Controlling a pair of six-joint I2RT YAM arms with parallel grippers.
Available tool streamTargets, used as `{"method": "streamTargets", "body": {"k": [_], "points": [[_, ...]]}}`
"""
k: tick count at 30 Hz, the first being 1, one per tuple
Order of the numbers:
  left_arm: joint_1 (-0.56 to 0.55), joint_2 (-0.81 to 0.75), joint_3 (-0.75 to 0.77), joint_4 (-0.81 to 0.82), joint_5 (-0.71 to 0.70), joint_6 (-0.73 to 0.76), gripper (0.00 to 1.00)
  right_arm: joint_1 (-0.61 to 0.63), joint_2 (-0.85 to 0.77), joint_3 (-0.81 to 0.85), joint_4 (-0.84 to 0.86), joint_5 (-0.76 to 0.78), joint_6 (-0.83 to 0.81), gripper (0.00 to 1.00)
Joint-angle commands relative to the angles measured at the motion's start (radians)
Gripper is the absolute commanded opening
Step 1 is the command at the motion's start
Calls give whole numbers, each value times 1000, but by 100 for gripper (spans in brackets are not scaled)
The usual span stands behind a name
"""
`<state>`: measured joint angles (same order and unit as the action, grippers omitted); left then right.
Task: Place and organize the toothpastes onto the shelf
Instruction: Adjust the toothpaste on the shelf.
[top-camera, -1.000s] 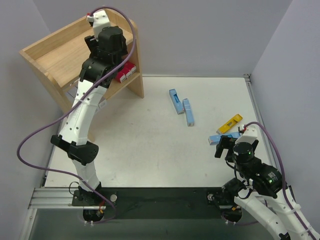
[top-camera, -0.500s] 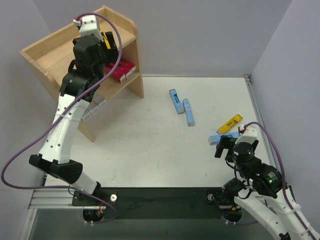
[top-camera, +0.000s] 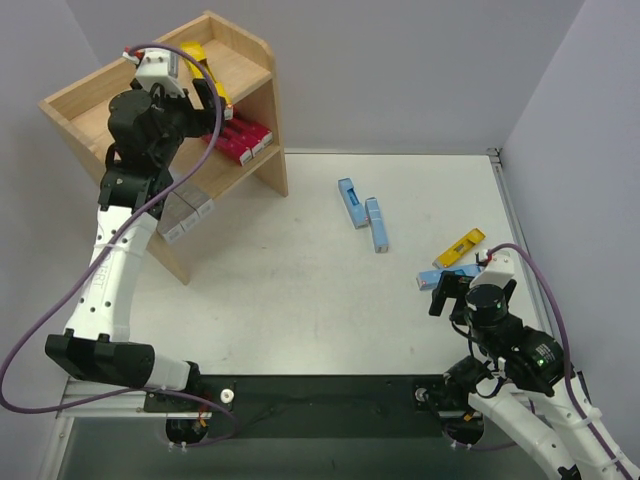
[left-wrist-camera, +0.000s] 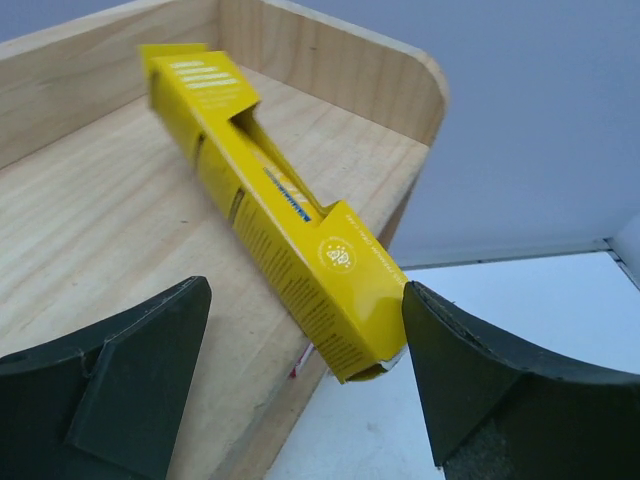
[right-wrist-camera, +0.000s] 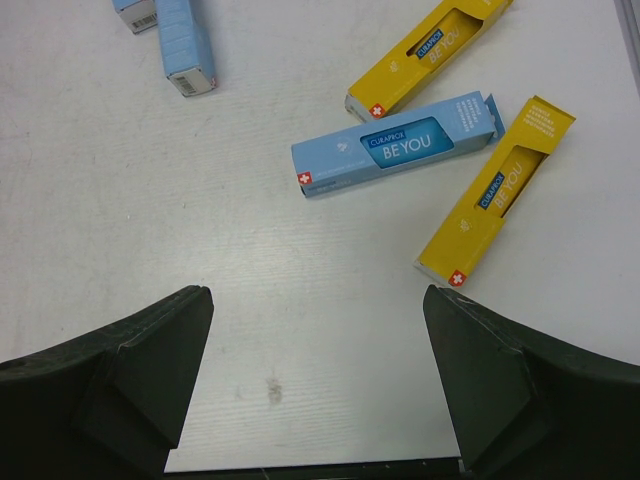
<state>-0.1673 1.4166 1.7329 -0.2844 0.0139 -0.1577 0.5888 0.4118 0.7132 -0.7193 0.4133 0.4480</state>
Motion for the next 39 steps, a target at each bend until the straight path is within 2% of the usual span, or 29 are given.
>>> {"method": "streamTargets", "body": {"k": [1,7,9,13,21,39], "points": [[3,-25,-45,117,153,12,89,-3,21,14,-3,13,8,91],[2,31,-4,151,126,-46,88,-3,21,14,-3,12,8,91],[2,54,45,145,84,-65,84,-3,21,14,-3,13,8,91],[2,119,120,110,-6,-85,70,-3,18,14,-3,13,6,91],[0,182,152,159,-75,-170,58,-1,25,14,-3,12,8,91],[-29,366,309,228,-14,-266,57,-3,41,19,-3,19,8,91]]}}
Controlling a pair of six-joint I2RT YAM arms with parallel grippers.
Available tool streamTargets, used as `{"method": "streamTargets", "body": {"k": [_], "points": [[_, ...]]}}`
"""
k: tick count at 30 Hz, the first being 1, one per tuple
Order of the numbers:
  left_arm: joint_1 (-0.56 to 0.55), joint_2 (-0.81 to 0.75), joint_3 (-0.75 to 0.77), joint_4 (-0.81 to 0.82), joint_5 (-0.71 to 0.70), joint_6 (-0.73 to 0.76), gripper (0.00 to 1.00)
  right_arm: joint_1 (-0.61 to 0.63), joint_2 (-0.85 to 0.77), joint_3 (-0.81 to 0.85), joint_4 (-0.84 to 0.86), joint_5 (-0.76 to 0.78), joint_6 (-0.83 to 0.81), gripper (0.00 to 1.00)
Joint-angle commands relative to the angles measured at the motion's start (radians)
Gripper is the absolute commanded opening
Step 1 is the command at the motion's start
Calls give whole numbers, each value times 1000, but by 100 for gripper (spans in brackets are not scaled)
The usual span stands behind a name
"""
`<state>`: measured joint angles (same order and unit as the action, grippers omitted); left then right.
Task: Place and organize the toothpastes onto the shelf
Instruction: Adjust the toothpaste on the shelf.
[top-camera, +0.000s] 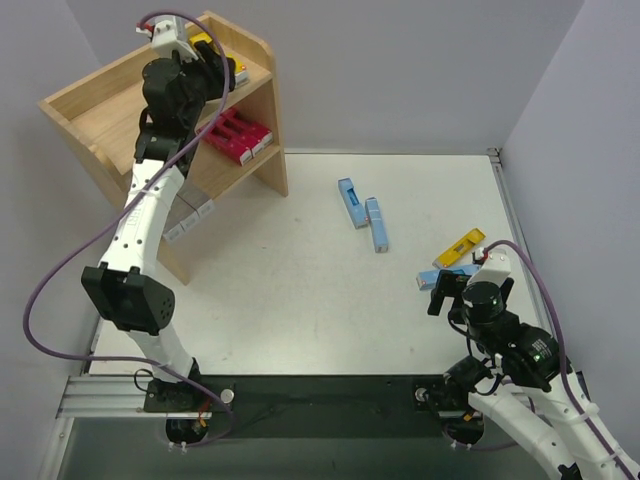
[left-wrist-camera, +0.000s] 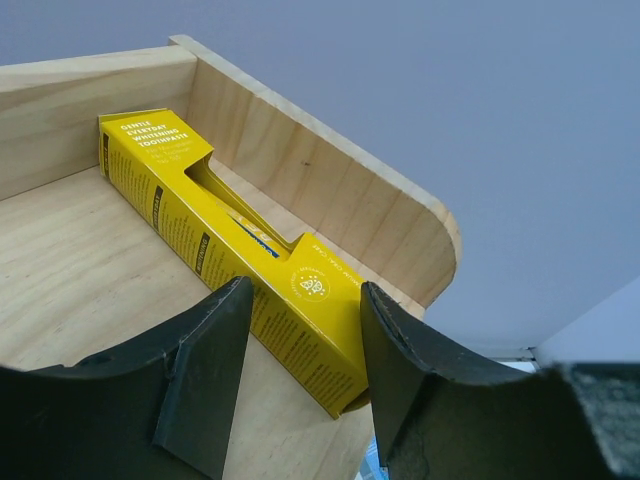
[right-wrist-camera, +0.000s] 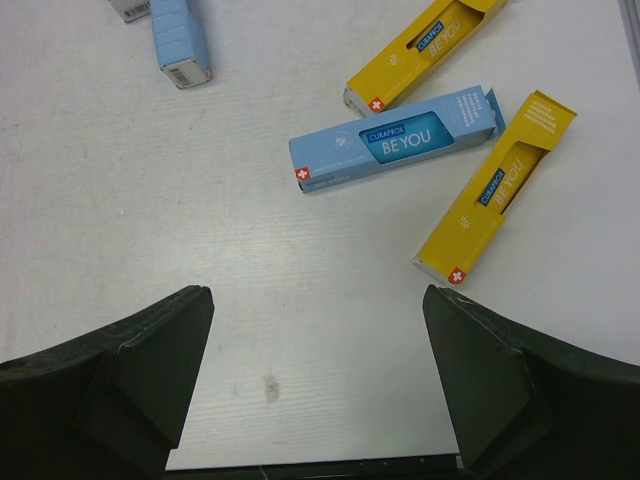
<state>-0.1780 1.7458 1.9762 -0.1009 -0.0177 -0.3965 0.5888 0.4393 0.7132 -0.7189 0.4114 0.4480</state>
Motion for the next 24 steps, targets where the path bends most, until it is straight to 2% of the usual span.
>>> {"method": "streamTargets", "body": {"k": [1,12,24], "points": [[-21,44,72,46,18,-27,57,-3,13,17,-4,23,8,91],[-26,135,167,86,50,-65,57,-3,26,20,-4,27,9,91],[-15,150,176,130,64,-79,59,-3,36,26,-5,30,6,91]]}}
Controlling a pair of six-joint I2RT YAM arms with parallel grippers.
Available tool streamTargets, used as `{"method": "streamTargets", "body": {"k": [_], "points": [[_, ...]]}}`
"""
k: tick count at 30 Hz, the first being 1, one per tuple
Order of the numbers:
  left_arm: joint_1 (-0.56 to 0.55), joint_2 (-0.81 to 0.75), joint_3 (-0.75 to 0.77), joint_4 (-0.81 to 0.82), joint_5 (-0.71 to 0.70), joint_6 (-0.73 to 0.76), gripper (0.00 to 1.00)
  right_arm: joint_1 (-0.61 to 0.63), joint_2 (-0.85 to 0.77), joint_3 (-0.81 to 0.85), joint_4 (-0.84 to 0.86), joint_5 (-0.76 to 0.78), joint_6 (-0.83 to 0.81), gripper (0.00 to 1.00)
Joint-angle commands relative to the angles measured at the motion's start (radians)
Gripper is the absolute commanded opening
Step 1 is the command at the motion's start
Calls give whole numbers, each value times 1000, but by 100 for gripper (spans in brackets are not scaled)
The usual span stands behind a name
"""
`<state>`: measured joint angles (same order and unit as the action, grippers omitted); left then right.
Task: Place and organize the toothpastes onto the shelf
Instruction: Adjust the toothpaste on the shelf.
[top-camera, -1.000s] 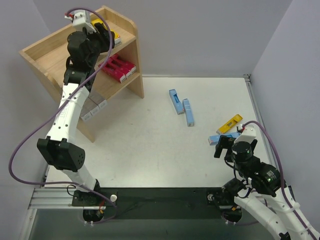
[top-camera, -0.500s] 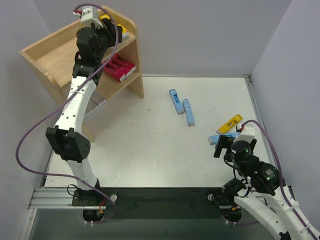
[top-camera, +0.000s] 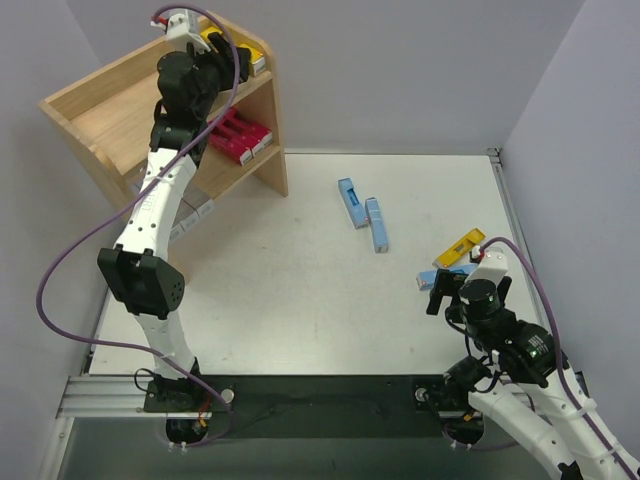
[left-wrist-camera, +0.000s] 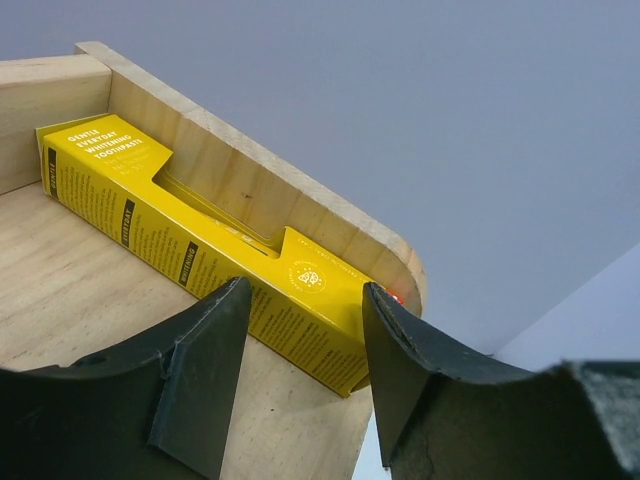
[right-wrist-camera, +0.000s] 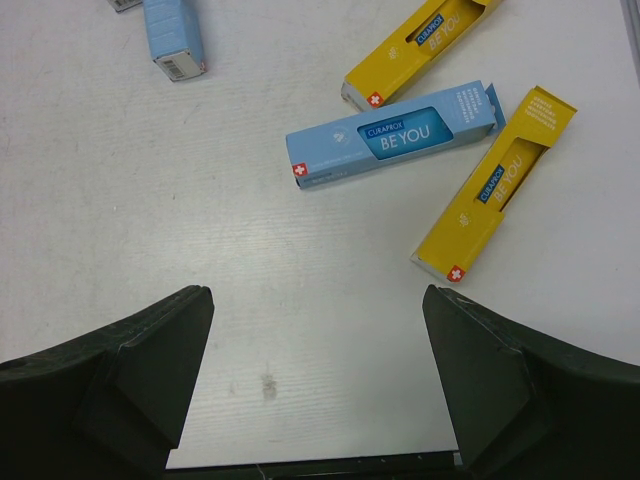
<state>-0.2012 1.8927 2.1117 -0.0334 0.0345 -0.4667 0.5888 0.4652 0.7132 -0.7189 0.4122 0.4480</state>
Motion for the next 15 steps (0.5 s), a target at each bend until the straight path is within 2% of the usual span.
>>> {"method": "streamTargets", "body": {"k": [1,7,15], "points": [[9,5,42,63,19,-9,59,-3,10,26,-5,31,8,91],[11,-33,4,59,21,11,66,-3,10,38,-10,28,6,91],[23,-178,-114,78,-27,54,79,-3,4,52,-13,27,-5,91]]}}
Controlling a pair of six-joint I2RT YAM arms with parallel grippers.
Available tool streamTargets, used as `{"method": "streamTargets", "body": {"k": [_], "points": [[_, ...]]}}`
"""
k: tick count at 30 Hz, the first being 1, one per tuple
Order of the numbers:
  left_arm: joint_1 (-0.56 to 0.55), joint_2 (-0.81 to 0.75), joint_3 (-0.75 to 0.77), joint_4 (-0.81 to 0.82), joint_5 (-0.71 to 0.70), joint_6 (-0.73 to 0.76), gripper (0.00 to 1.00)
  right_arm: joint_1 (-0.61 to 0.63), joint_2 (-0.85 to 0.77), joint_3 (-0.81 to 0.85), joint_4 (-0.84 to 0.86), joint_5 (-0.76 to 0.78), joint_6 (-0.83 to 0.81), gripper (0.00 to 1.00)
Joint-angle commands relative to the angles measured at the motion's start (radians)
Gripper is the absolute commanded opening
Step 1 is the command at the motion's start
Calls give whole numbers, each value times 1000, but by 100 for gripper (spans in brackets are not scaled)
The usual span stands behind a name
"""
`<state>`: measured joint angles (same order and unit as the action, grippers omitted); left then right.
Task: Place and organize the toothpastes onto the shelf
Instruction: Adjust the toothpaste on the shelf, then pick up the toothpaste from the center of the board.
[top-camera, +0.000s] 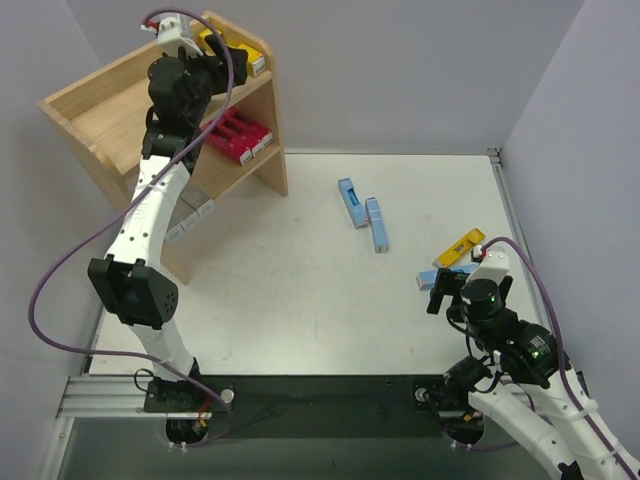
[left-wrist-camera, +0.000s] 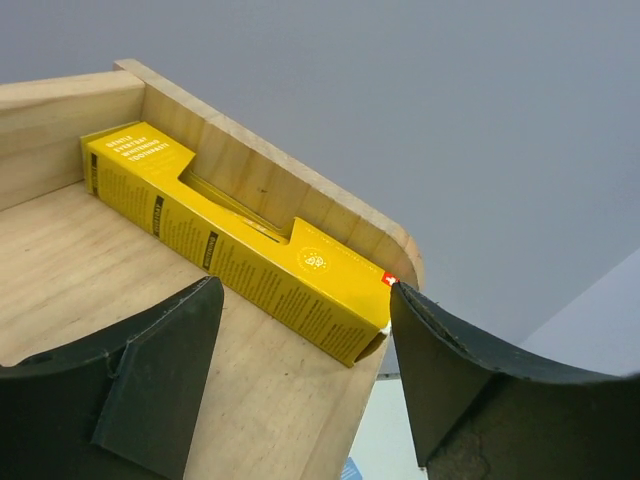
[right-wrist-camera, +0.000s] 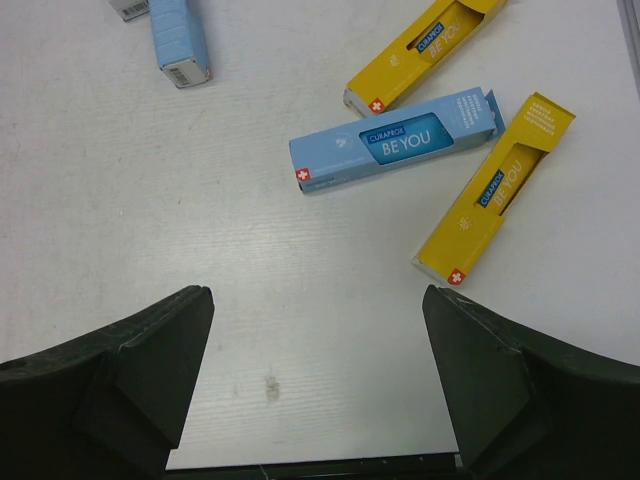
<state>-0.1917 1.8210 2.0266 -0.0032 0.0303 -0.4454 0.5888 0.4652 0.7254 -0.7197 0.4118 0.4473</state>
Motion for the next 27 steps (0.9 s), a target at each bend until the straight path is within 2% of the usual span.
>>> {"method": "streamTargets", "body": {"k": [1,8,14,18,22,24,25,27], "points": [[15,-127,-37,46,-23,34,82,-3,3,46,-14,27,-5,90],[14,-248,-129,46,16,40,88,-4,21,97,-32,51,-21,90],[-2,-444,-406,101,104,28,91,-17,165,167,-92,93,-1,90],[-44,-560,-580,89,152,100,92,-79,294,203,-95,73,31,90],[-155,-669,-762,22,166,256,94,-283,412,224,-55,-28,50,90],[-190,-703,-831,19,181,290,94,-372,484,227,-6,-99,67,90],[-221,-733,-864,20,181,310,94,-458,507,230,12,-125,80,91],[-251,-759,-960,25,181,333,94,-532,580,232,80,-198,131,91]]}}
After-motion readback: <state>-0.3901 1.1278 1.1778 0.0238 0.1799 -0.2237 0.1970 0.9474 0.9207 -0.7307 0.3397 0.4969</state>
